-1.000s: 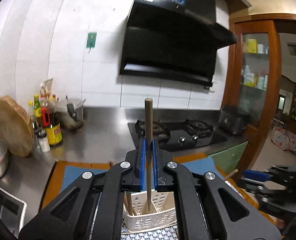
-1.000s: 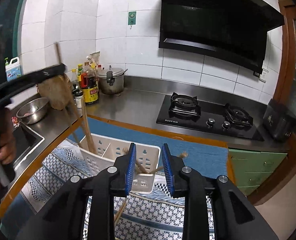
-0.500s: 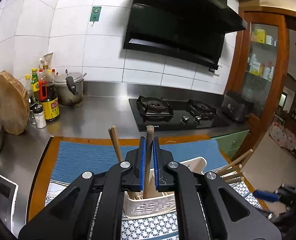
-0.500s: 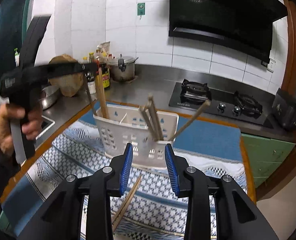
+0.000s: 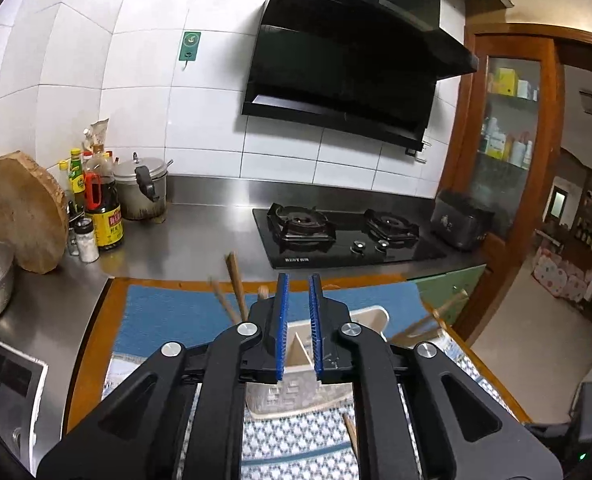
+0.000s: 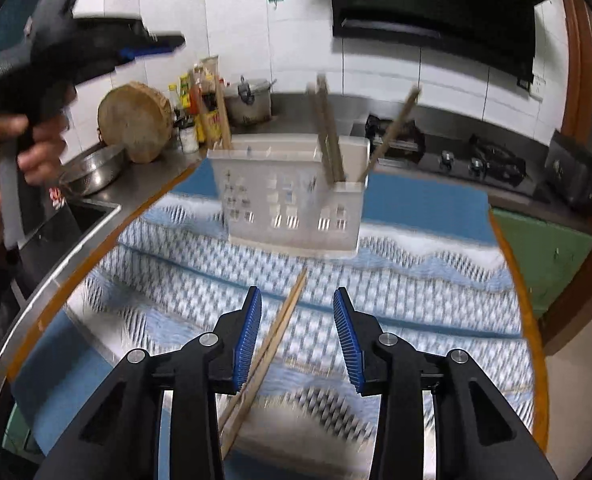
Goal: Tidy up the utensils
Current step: 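Drop the right tool's chopstick into the holder while the left tool releases its chopstick there, then return to the row and grasp a chopstick with each tool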
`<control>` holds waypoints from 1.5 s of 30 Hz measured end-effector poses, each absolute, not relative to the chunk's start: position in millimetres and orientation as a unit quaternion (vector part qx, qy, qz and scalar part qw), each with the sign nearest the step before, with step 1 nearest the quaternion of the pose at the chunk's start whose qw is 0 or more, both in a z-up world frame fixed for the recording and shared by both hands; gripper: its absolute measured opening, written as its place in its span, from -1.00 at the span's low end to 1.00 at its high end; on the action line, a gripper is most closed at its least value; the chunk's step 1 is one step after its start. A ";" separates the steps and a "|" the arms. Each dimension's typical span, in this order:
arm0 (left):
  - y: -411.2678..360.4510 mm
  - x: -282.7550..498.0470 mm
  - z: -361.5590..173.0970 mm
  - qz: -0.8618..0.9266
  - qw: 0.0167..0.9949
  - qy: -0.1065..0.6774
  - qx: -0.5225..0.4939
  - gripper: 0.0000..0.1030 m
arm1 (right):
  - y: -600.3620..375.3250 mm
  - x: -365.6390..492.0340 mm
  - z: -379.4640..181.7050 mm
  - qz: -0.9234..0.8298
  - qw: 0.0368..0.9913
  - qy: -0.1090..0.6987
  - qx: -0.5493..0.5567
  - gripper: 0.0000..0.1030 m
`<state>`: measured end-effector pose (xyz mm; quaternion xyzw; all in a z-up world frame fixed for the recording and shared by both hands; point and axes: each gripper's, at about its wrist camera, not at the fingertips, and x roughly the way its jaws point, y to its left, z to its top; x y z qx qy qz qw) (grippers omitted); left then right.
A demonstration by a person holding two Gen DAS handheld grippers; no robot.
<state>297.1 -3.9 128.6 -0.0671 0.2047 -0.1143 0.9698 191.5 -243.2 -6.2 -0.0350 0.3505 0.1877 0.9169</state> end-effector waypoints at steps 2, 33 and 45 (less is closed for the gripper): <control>-0.8 283.3 122.1 -0.115 0.968 0.210 -0.073 -0.67 | -240.2 181.2 -20.8 0.188 0.911 0.367 -0.030 -0.28; 16.4 187.5 -15.6 -0.095 0.932 0.328 -0.125 -0.50 | -205.3 157.7 -107.5 0.148 0.884 0.443 -0.005 -0.83; -42.9 178.8 -58.2 -0.144 0.907 0.380 -0.110 -0.50 | -241.4 149.0 -108.0 0.132 0.888 0.441 0.017 -0.86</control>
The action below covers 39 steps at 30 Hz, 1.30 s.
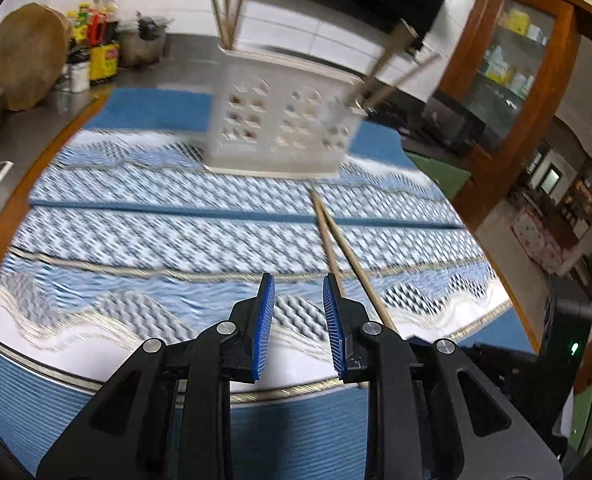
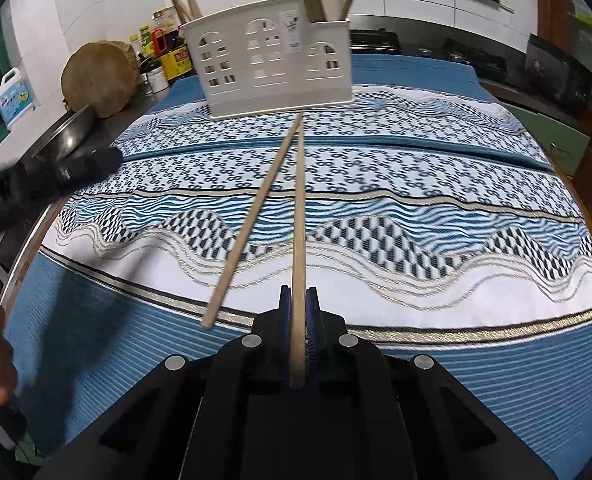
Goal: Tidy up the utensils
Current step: 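Return to the row and grasp a chopstick with each tool, then lift both chopsticks upright and carry them over the white holder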
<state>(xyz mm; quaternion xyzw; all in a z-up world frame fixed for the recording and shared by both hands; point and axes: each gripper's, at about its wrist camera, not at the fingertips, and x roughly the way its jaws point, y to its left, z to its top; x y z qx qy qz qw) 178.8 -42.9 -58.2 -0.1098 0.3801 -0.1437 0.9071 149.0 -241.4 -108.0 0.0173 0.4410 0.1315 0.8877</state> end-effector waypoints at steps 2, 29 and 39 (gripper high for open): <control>-55.4 177.1 -65.5 -0.152 0.903 0.387 -0.107 -0.50 | -244.5 147.4 -108.4 0.133 0.887 0.441 0.018 -0.86; -127.3 198.7 -107.6 -0.144 0.888 0.436 -0.029 -0.66 | -255.9 139.2 -110.2 0.153 0.887 0.436 0.015 -0.85; -104.7 208.9 -97.9 -0.148 0.881 0.448 -0.049 -0.89 | -264.8 138.7 -88.3 0.156 0.896 0.415 0.023 -0.86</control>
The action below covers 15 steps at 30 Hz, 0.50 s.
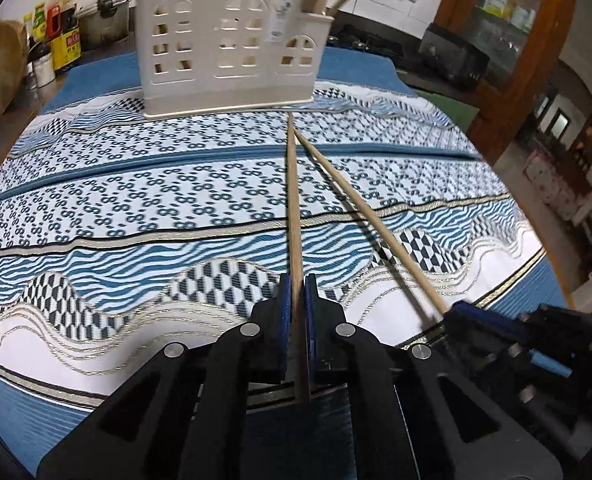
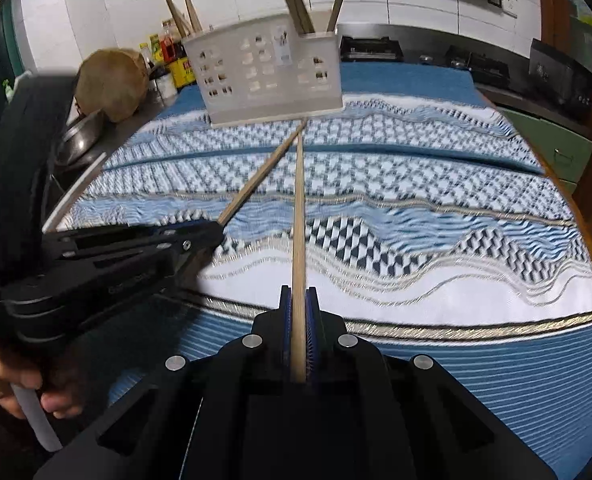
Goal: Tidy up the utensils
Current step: 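Lift both chopsticks upright and carry them over the white holder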
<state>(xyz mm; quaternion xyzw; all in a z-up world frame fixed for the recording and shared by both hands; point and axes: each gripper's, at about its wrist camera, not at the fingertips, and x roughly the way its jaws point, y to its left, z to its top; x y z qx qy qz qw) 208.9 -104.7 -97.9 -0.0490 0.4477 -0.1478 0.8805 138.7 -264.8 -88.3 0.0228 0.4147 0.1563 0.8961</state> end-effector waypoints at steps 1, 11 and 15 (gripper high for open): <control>-100.4 207.7 -96.5 -0.149 0.881 0.445 -0.053 -0.89 | -266.9 137.8 -80.8 0.156 0.900 0.406 0.022 -0.86; -59.7 200.4 -36.7 -0.162 0.918 0.350 -0.097 -0.90 | -277.4 151.0 7.2 0.173 0.929 0.327 0.024 -0.86; -48.1 212.2 -20.3 -0.156 0.929 0.321 -0.096 -0.90 | -276.6 172.0 34.6 0.182 0.930 0.319 0.016 -0.86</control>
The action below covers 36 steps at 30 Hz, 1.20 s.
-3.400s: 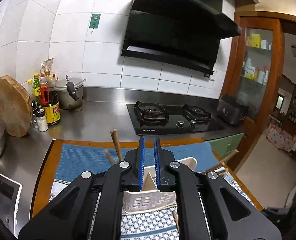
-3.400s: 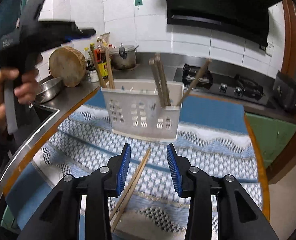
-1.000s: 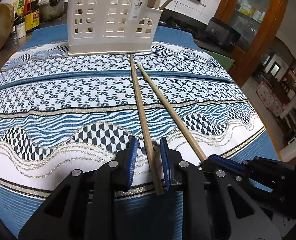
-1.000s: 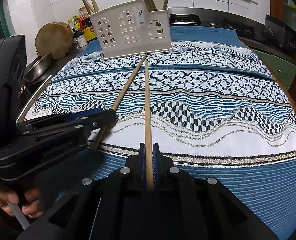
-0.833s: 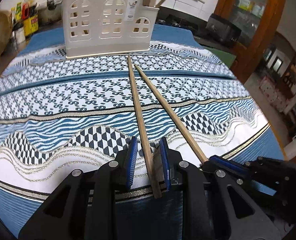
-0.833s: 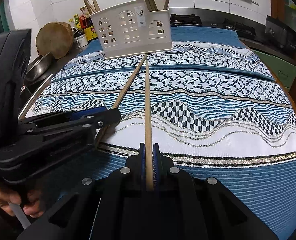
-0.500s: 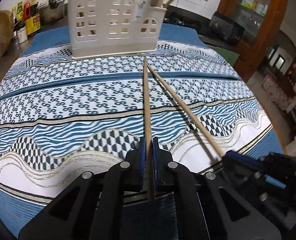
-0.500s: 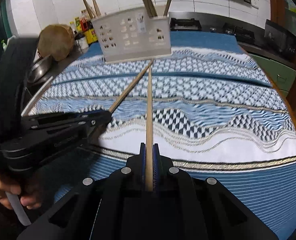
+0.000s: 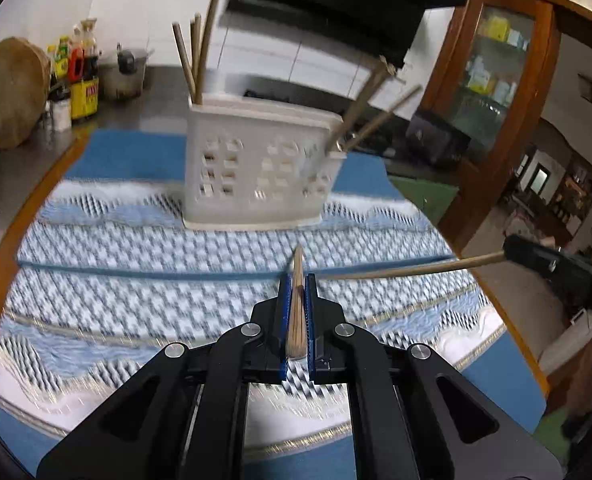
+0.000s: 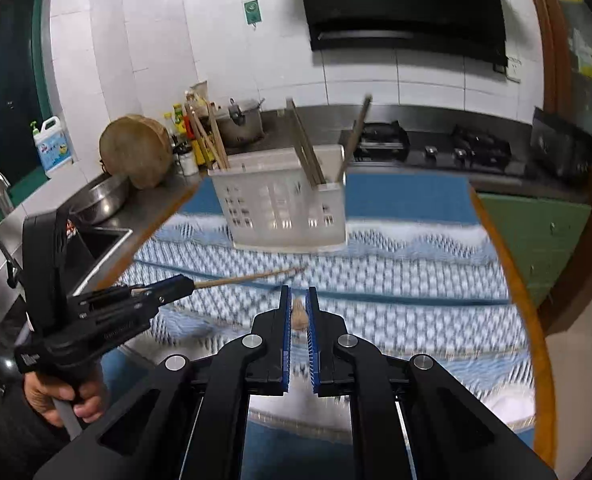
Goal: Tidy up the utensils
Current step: 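Lift both chopsticks upright and carry them over the white holder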
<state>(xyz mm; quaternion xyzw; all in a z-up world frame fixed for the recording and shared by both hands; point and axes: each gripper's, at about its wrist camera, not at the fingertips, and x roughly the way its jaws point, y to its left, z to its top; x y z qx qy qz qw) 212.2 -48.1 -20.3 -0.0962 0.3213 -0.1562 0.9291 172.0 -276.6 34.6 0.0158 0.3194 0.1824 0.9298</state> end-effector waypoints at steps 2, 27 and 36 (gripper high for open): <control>-43.9 218.4 -16.3 -0.155 0.931 0.316 -0.097 -0.90 | -276.7 183.5 45.0 0.181 0.930 0.318 0.012 -0.86; -16.0 259.6 57.5 -0.161 0.942 0.286 -0.063 -0.90 | -256.6 314.1 172.8 0.136 0.956 0.259 -0.021 -0.86; -7.2 259.4 108.9 -0.160 0.957 0.235 -0.057 -0.90 | -243.0 346.8 138.9 0.124 0.947 0.295 -0.039 -0.86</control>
